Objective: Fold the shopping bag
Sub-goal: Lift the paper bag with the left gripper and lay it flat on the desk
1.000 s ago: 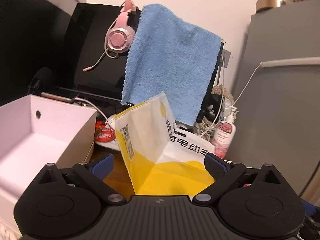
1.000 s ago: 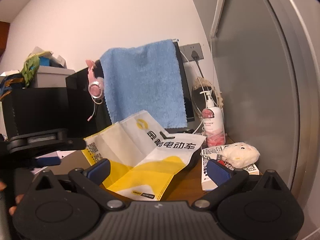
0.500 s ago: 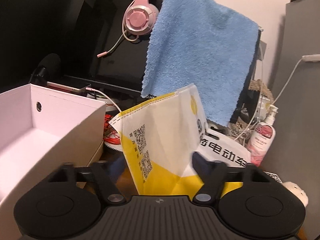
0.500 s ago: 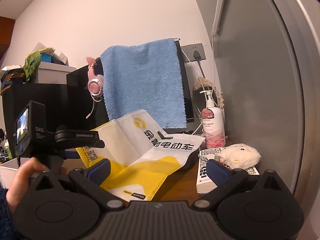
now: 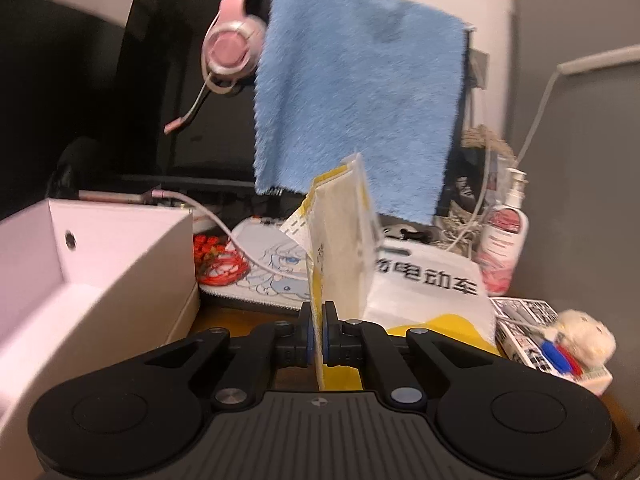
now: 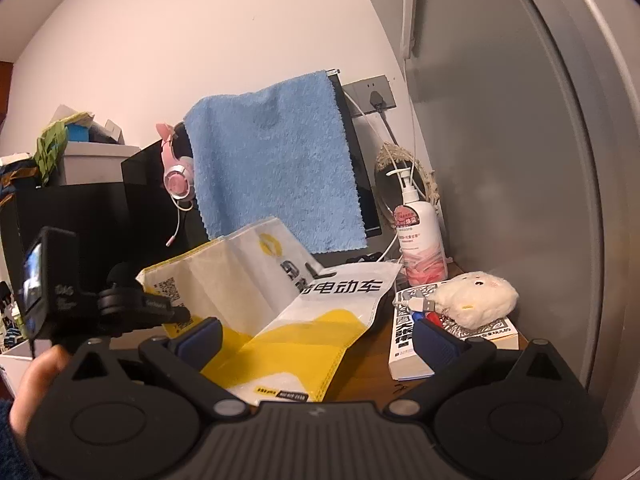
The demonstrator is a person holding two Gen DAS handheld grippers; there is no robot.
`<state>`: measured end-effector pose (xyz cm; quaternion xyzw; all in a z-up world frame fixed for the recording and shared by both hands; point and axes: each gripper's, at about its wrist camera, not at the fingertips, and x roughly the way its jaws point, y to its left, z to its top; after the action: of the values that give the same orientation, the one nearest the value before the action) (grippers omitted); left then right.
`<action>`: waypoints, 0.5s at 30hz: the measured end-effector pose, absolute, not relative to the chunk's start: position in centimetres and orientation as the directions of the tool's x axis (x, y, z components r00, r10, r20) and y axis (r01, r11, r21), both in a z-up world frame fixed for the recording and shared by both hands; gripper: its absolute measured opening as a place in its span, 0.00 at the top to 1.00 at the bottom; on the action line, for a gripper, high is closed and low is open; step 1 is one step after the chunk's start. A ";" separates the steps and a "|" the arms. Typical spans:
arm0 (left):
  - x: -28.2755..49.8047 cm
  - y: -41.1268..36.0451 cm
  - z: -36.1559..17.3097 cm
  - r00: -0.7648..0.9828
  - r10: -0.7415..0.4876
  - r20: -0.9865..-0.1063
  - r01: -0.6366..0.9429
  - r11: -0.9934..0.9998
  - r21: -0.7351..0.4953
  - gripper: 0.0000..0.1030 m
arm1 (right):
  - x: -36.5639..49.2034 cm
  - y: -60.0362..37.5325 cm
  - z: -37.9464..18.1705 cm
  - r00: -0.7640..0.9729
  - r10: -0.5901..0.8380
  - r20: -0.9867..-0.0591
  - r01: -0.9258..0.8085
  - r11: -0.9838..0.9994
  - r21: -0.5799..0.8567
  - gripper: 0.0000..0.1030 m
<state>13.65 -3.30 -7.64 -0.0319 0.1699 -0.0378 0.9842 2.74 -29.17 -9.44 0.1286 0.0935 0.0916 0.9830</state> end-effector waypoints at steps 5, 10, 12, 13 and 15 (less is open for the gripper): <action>9.8 -4.7 -7.7 0.959 -0.082 -0.272 0.110 0.990 0.086 0.96 | 2.7 -29.4 -9.3 0.966 0.202 -0.162 -0.149 0.945 0.290 0.01; 6.8 -6.8 -8.6 0.952 -0.148 -0.267 0.209 0.953 0.220 0.96 | 3.0 -29.3 -9.2 0.962 0.207 -0.179 -0.143 0.938 0.316 0.01; 6.2 -8.0 -9.2 0.947 -0.180 -0.265 0.254 0.926 0.280 0.95 | 3.0 -29.4 -9.2 0.962 0.204 -0.182 -0.136 0.935 0.328 0.01; 6.1 -8.6 -9.5 0.942 -0.199 -0.272 0.279 0.913 0.298 0.93 | 3.0 -29.5 -9.1 0.962 0.204 -0.182 -0.135 0.932 0.335 0.01; 6.2 -9.5 -10.0 0.920 -0.244 -0.307 0.337 0.893 0.300 0.88 | 3.0 -29.8 -9.0 0.963 0.202 -0.180 -0.129 0.928 0.349 0.01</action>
<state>6.25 -9.52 -10.01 0.1761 0.1317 -0.1506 0.9638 2.95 -29.77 -9.02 0.1692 0.1071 0.0848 0.9761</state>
